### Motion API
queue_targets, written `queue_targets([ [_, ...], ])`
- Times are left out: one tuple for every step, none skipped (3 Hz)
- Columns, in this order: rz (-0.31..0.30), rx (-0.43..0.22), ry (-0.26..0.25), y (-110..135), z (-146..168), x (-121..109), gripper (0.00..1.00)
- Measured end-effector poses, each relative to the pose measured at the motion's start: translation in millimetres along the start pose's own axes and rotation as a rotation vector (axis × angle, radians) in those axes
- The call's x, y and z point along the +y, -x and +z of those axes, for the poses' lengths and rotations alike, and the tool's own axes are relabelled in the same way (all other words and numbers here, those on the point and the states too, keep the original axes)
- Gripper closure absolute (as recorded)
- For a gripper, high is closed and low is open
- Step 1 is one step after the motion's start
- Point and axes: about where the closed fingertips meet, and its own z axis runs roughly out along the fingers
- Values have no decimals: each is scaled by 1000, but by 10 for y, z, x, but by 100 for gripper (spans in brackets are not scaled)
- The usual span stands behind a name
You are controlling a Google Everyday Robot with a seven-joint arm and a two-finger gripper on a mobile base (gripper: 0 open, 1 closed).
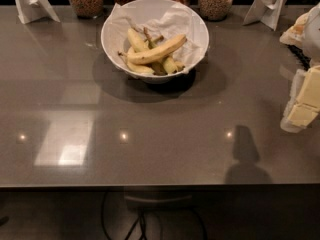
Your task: Pick banana from white bowl
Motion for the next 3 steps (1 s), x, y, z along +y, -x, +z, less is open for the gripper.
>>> queue_targets([
  [0,0,0,0,0,0,0],
  [-3,-72,-27,124,32,-71,0],
  [-15,-181,-47,315,141,-196,0],
])
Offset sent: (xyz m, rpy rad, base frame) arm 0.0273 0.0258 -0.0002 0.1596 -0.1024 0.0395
